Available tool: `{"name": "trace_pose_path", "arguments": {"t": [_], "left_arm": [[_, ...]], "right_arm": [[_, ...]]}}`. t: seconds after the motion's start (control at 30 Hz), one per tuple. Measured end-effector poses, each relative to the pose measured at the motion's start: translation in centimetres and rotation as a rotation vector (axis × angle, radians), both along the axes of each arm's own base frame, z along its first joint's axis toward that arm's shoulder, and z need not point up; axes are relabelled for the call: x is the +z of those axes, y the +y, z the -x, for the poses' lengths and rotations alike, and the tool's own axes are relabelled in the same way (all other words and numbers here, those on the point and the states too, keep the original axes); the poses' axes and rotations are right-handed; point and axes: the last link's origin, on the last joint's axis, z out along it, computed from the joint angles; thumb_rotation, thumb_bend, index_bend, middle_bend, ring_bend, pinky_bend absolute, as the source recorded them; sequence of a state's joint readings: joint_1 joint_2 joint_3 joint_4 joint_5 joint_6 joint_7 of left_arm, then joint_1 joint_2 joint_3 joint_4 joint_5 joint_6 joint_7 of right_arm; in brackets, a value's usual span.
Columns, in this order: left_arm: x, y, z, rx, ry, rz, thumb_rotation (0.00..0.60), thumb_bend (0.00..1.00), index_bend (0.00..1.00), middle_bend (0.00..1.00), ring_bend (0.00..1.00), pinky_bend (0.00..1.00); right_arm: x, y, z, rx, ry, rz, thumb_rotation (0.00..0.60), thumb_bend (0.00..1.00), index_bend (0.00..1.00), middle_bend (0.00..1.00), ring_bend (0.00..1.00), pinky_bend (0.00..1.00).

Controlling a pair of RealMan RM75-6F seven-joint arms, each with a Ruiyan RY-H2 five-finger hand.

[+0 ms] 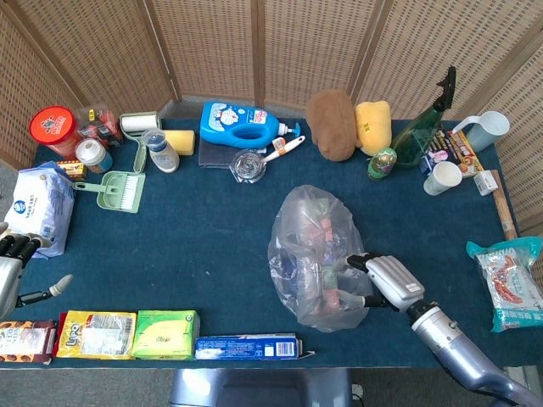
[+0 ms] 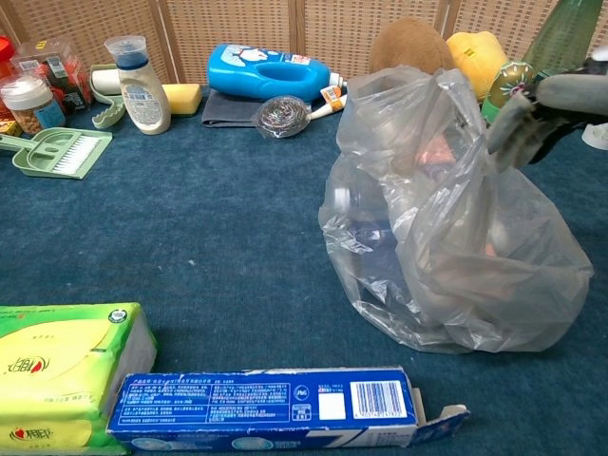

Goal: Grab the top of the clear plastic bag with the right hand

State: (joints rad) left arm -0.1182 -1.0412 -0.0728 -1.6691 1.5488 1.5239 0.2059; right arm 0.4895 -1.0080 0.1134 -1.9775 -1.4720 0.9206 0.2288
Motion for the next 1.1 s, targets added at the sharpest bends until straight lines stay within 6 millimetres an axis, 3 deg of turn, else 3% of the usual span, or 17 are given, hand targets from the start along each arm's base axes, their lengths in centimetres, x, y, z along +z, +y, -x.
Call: {"name": "trace_pose_path", "arguments": {"t": [0.47,0.87,1.1], "left_arm": [[-0.3,0.3,1.4,0.025,-0.021,0.009,0.0,0.16,0.36,0.36,0.31,0.13],[-0.9,0.9,2.6,0.041,-0.045,0.022,0.0,0.16,0.36,0.36,0.31,0.13],[-0.9,1.1,2.9,0.046,-0.05,0.021,0.0,0.16,0.36,0.36,0.31,0.13]], "right_arm": [[-2.6,0.5,-4.2,-0.05,-0.157,-0.162,0.051,0.17,0.3,0.34,0.31,0.24],[-4.4,0.0,-7.3,-0.167,-0.343,-0.224,0.05,0.17,0.32,0.34,0.31,0.23],[-5.7,-0.8,-8.5,-0.143,-0.341,-0.195,0.048,0.17,0.33,0.35,0.31,0.23]]}}
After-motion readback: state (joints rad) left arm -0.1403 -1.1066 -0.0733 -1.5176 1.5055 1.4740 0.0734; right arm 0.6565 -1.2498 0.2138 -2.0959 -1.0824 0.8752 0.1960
